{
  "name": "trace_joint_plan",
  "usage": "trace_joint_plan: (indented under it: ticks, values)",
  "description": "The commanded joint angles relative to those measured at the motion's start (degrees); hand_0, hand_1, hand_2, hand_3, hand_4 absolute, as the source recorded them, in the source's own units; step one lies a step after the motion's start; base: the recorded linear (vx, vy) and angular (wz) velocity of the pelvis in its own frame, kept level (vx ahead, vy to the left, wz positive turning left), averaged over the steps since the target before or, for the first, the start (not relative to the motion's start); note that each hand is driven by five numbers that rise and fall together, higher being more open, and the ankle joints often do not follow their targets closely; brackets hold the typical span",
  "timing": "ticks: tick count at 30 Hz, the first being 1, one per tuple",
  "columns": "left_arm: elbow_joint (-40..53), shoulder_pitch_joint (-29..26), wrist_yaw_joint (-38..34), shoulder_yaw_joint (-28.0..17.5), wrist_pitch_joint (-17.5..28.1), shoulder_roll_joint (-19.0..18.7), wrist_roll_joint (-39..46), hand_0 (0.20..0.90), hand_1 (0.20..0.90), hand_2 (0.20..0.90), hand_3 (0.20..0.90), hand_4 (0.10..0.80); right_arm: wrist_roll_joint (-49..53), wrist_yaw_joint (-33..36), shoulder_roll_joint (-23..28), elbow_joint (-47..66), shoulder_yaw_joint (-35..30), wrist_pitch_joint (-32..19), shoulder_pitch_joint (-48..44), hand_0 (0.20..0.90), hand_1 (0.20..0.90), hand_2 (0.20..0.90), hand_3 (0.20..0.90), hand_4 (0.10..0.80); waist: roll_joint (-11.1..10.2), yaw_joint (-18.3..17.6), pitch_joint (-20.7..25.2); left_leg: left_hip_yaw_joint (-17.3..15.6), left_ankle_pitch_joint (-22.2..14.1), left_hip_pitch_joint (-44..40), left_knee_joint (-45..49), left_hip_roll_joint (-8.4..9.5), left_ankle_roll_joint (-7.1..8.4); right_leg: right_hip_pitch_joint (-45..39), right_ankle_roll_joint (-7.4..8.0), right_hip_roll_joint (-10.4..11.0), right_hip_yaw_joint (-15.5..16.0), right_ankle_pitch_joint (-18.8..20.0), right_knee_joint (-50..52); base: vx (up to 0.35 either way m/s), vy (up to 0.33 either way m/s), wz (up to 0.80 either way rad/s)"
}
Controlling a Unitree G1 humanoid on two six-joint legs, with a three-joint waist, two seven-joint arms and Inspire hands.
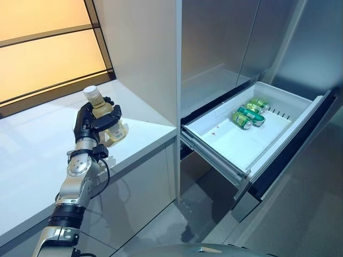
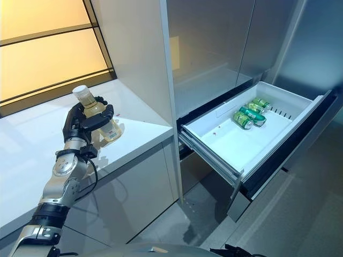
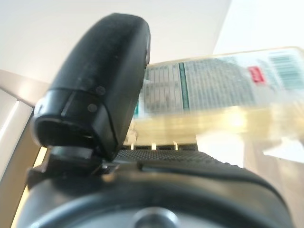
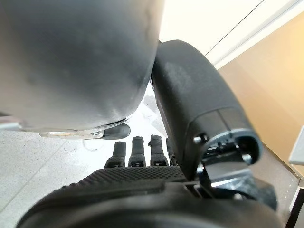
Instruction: Put drinks into fridge and close the fridge
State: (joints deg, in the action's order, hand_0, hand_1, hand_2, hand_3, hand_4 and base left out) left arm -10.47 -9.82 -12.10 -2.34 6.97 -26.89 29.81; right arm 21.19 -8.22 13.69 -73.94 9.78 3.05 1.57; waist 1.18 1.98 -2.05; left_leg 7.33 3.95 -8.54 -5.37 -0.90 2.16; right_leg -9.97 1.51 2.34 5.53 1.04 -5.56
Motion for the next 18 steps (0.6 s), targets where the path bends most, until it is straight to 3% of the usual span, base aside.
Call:
trace_joint_plan:
  ticks: [1, 10, 15, 18]
  values:
    - [3.0, -10.0, -0.8, -3.4, 9.9, -1.8, 0.7, 0.300, 0.300, 0.300, 0.200, 0.100, -1.7, -1.2, -1.9, -0.7, 0.9, 0.2, -0.5, 0.900, 0.900, 0.900, 0.900, 0.800, -0.4, -0.4, 1.6, -3.7, -5.1, -0.9, 0.4, 3.68, -3.97, 0.2, 0.16, -0.2, -2.0, -1.1, 2.1, 0.000, 0.000, 0.00]
    - [3.5, -9.5, 1.0, -3.1, 10.2, -1.7, 2.1, 0.300, 0.300, 0.300, 0.200, 0.100, -2.5, -1.5, -2.0, -0.7, 1.2, -0.6, -0.5, 0.900, 0.900, 0.900, 0.900, 0.800, -0.5, -0.2, 1.7, -3.3, -5.2, -0.9, 0.4, 3.75, -3.96, 0.1, 0.13, -0.3, -1.8, -1.2, 2.2, 0.000, 0.000, 0.00]
    - [10.6, -9.2, 13.6, -2.4, 8.5, 2.2, 24.1, 0.300, 0.300, 0.300, 0.200, 0.100, -10.3, 0.1, -1.5, 6.6, 7.0, -6.9, -1.3, 0.900, 0.900, 0.900, 0.900, 0.800, -0.8, 0.2, 1.2, -2.7, -4.9, -0.6, 0.4, 3.78, -3.91, 0.3, 0.10, -0.2, -1.6, -0.9, 2.0, -0.011, -0.003, 0.00]
    - [16.0, -8.7, 19.3, -1.4, 7.2, 6.0, 33.7, 0.300, 0.300, 0.300, 0.200, 0.100, -9.4, 1.5, -1.6, 17.7, 9.7, -5.0, -1.6, 0.900, 0.900, 0.900, 0.900, 0.800, -0.9, 0.1, 0.8, -2.4, -4.2, -0.1, 0.4, 3.81, -3.93, 0.7, -0.04, 0.0, -1.4, -0.4, 2.2, -0.049, -0.016, 0.01]
